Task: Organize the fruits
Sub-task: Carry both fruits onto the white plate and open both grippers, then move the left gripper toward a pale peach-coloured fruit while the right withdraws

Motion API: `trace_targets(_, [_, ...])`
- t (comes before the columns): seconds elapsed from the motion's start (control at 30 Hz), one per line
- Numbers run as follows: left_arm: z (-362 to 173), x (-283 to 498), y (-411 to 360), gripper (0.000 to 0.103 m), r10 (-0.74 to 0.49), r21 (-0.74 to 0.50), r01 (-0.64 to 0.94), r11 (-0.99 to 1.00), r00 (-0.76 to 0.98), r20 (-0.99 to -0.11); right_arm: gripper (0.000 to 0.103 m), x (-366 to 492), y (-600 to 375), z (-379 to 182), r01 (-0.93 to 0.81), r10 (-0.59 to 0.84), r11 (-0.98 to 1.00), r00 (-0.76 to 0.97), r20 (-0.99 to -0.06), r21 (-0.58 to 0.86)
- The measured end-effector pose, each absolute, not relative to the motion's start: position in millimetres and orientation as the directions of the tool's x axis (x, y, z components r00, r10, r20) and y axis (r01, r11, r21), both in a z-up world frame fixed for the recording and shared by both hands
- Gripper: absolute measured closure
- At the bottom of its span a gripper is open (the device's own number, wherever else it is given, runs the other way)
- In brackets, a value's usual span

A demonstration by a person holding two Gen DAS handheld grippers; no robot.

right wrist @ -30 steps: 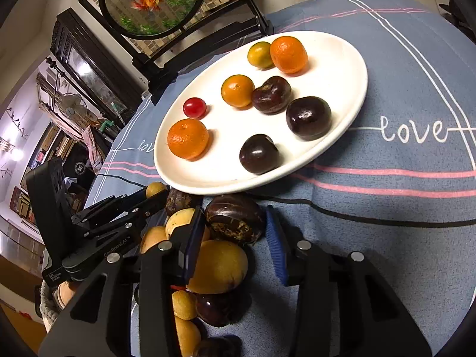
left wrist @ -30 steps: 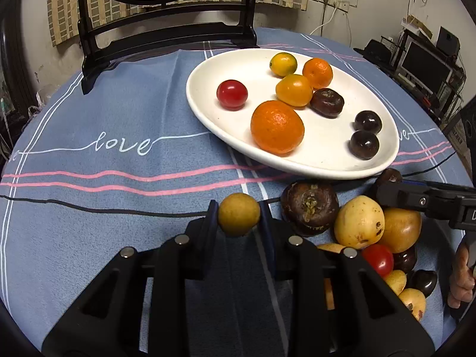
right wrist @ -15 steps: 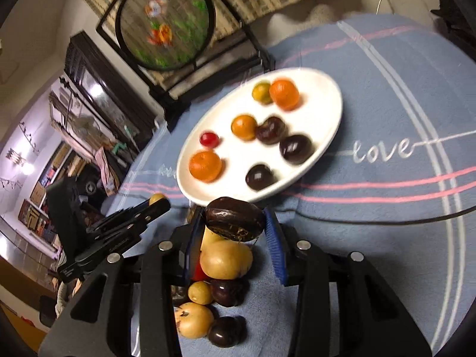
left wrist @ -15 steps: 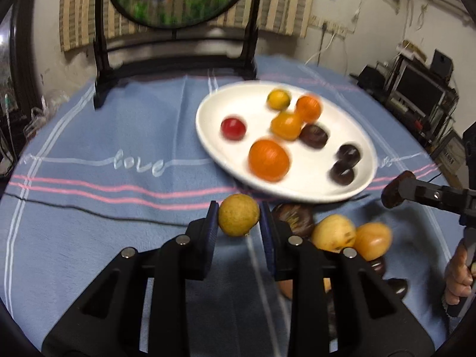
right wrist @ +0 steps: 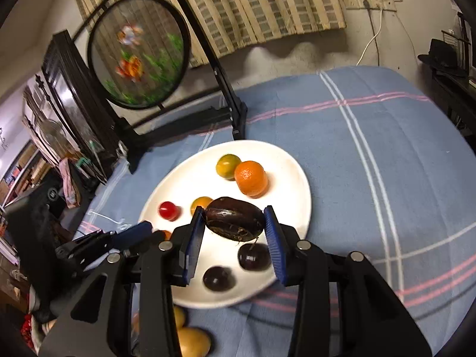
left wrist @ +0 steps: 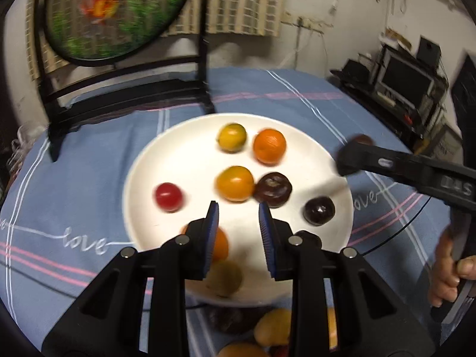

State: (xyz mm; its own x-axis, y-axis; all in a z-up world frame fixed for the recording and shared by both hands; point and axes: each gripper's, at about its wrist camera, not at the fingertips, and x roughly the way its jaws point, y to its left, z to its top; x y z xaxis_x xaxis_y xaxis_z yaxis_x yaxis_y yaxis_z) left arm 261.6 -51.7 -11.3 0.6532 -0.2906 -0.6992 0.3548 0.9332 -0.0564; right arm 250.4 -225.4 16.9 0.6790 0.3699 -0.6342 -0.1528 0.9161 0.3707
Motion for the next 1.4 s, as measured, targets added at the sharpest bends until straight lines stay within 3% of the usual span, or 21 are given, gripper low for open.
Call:
trace_targets(0.13, [-27,271,-56,0.07,-0.302,-0.075,0.366,0.927,0.615,-0.728,0.057,273,-218,-7,-0.127,0.342,0.931,0.638,-0.69,0.343])
trace_targets(0.17, [-28,274,-54,0.068,-0.319,-0.098,0.369,0.924,0.606,-0.729,0.041,275,-217,-10,-0.123,0.333,0.935,0.633,-0.699,0.333])
trace_targets(0.2, [-28,275,-53,0.066,-0.327,-0.109,0.368,0.923,0.604,-0.727,0.036,274,-218,-10,-0.119,0.324,0.937,0.642,-0.695,0.327])
trace_targets(0.23, [-27,276,-51,0.063,-0.333,-0.121,0.365,0.923,0.603,-0.725,0.036,271,-222,-8,-0.118,0.319,0.937,0.667,-0.673,0.328])
trace_targets(0.3, [-23,274,-45,0.044,-0.334,-0.132,0.35,0.928,0.619,-0.711,0.036,269,-224,-4,-0.121,0.321,0.936,0.676,-0.663,0.33])
trace_targets(0.5, [-13,259,-28,0.041,-0.324,-0.138,0.321,0.937,0.652,-0.686,0.035,253,-228,12,-0.132,0.35,0.921,0.694,-0.629,0.367])
trace_targets(0.57, [-9,244,-18,0.034,-0.299,-0.12,0.3,0.946,0.674,-0.675,0.033,240,-229,18,-0.14,0.366,0.912,0.701,-0.612,0.385])
trace_targets(0.6, [-9,237,-12,0.028,-0.292,-0.118,0.291,0.949,0.682,-0.67,0.028,228,-232,21,-0.146,0.375,0.907,0.709,-0.597,0.396])
trace_targets(0.7, [-11,207,2,0.021,-0.285,-0.125,0.272,0.954,0.692,-0.663,0.006,196,-242,22,-0.131,0.386,0.886,0.737,-0.554,0.444])
trace_targets(1.0, [-36,157,15,0.017,-0.252,-0.103,0.255,0.962,0.671,-0.698,0.006,148,-269,-9,-0.055,0.435,0.822,0.703,-0.562,0.567])
trace_targets(1.4, [-52,152,-7,0.009,-0.166,0.022,0.266,0.964,0.661,-0.732,0.006,145,-270,-14,-0.03,0.432,0.82,0.687,-0.584,0.571])
